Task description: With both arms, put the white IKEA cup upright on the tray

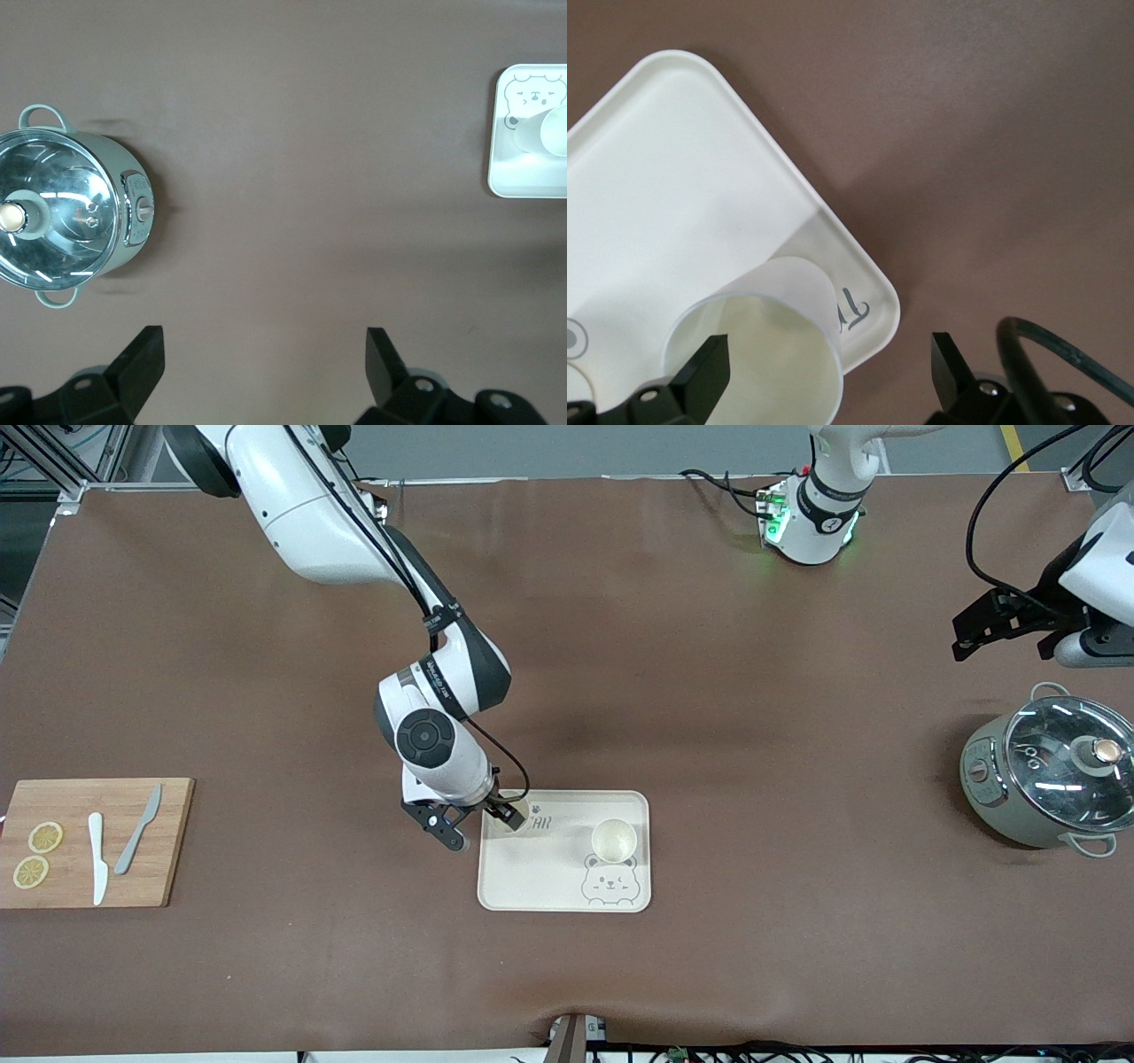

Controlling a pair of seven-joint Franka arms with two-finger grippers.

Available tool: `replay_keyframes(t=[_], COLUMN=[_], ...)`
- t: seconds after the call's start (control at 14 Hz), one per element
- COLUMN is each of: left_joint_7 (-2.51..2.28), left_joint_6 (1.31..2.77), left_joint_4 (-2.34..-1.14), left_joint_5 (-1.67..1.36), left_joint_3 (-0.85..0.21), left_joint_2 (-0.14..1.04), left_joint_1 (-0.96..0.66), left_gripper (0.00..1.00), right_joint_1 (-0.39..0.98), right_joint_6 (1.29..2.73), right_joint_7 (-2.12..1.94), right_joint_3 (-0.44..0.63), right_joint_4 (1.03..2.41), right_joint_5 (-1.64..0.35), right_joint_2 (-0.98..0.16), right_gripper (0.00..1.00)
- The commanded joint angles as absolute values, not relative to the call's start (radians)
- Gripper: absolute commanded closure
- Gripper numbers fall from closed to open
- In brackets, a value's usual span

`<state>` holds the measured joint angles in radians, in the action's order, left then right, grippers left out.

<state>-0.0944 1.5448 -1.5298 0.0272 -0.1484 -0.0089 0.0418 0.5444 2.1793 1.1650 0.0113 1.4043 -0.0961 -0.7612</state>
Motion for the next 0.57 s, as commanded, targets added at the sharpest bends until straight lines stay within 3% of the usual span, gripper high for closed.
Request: replay_keyframes(t=[0.0,0.36,0.5], left_joint_7=[-0.08,-0.078,-0.078], left_joint_6=[1.555,1.549,1.549], left_joint_4=[-1.537,-1.536,-1.536], left_joint_5=[0.014,0.014,0.014], left_joint_3=[-0.158,-0.16,-0.16], left_joint_2=[-0.017,-0.02,-0.02], left_joint_1=[0.043,0.046,0.048], left_gripper=[0.0,0.0,0.0], right_joint_1=[0.538,0.508,0.496], right_joint_6=[2.061,1.708,1.663], right_joint_7=[1.177,1.177,1.177], right_joint_3=[0.011,0.024,0.037], right_joint_4=[1.346,1.125,1.111], right_joint_5=[-0.092,-0.078,-0.069], right_joint_2=[-0.742,-0.742,-0.723], right_gripper=[0.0,0.0,0.0])
